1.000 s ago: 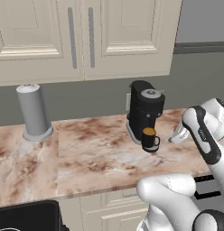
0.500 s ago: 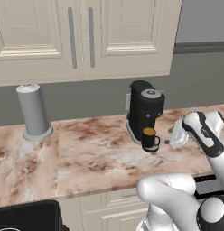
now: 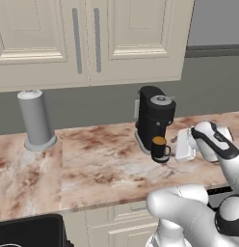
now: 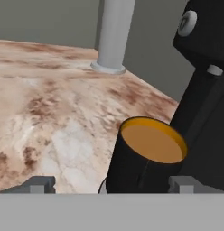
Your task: Pick up the brewed coffee from the coffee machine and place it next to the breakfast plate on the dining counter.
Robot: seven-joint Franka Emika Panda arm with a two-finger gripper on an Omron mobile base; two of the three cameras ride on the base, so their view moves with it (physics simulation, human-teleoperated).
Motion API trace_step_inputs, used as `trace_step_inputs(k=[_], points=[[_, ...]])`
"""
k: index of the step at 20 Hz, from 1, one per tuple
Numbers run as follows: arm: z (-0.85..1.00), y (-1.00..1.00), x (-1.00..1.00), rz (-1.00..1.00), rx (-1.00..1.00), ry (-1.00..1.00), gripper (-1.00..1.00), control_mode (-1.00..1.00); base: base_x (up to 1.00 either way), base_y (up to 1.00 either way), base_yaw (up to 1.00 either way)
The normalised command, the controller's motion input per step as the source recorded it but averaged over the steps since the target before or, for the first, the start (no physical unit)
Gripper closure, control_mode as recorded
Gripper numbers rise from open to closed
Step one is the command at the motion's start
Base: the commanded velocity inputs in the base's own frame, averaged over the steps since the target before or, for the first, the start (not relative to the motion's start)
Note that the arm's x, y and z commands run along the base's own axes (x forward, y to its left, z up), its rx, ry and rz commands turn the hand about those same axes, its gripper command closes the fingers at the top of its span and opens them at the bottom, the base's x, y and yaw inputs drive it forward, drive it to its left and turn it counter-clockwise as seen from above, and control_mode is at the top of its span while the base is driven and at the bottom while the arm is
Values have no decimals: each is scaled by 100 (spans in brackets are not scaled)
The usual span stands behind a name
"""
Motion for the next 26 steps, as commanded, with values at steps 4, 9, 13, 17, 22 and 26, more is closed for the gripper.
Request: trace_step_inputs(k=[4, 9, 13, 17, 22, 26], points=[[0, 2, 21, 3, 7, 0, -100, -100, 0, 0, 0], [-6, -4, 27, 0, 6, 0, -100, -100, 0, 0, 0], [-23, -4, 17, 0, 4, 0, -100, -100, 0, 0, 0], [-28, -3, 11, 0, 3, 0, -100, -100, 0, 0, 0], [-18, 0, 13, 0, 1, 0, -100, -100, 0, 0, 0], [-6, 0, 14, 0, 1, 0, -100, -100, 0, 0, 0]])
